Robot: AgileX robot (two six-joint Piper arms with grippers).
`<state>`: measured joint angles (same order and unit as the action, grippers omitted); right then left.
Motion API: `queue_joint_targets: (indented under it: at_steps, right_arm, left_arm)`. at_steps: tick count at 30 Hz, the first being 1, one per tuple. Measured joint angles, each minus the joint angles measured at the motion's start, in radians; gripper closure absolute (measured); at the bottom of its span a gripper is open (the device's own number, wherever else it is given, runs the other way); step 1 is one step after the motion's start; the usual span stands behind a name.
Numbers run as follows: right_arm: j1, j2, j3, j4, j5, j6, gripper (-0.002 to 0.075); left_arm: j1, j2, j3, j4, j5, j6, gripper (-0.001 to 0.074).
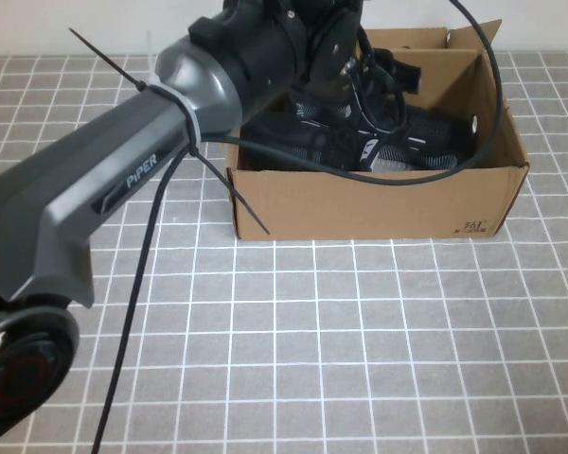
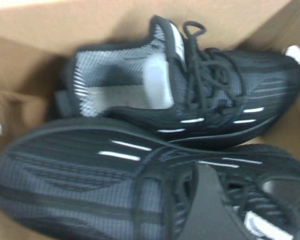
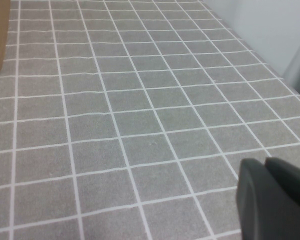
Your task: Put shoes into padded shoe box
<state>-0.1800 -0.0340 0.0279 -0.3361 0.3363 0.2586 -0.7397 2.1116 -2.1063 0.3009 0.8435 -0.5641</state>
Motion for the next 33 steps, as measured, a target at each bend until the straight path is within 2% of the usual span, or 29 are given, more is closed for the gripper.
queue_joint_targets:
  at_steps: [6,8,13,15,22,33]
  right_arm:
    - [0.000,0.000,0.000,0.000,0.000,0.000,0.0734]
    - [0.000,0.000,0.000,0.000,0.000,0.000,0.0734]
    - [0.000,0.000,0.000,0.000,0.000,-0.002,0.0734]
    - [0.000,0.000,0.000,0.000,0.000,-0.002,0.0734]
    - [0.000,0.000,0.000,0.000,0.000,-0.002,0.0734]
    - [0.000,0.000,0.000,0.000,0.000,0.000,0.0734]
  left_arm:
    - [0.000,-0.041,-0.035,0.028,0.061,0.129,0.0417]
    - [0.000,-0.065,-0.038,0.029,0.074,0.189,0.0468]
    - [0.002,-0.116,-0.038,0.031,0.145,0.345,0.0675]
    - [0.006,-0.134,-0.039,0.027,0.178,0.393,0.0711]
    - [0.038,-0.215,-0.039,-0.042,0.290,0.525,0.0736]
    - [0.143,-0.386,-0.039,-0.233,0.378,0.681,0.0737]
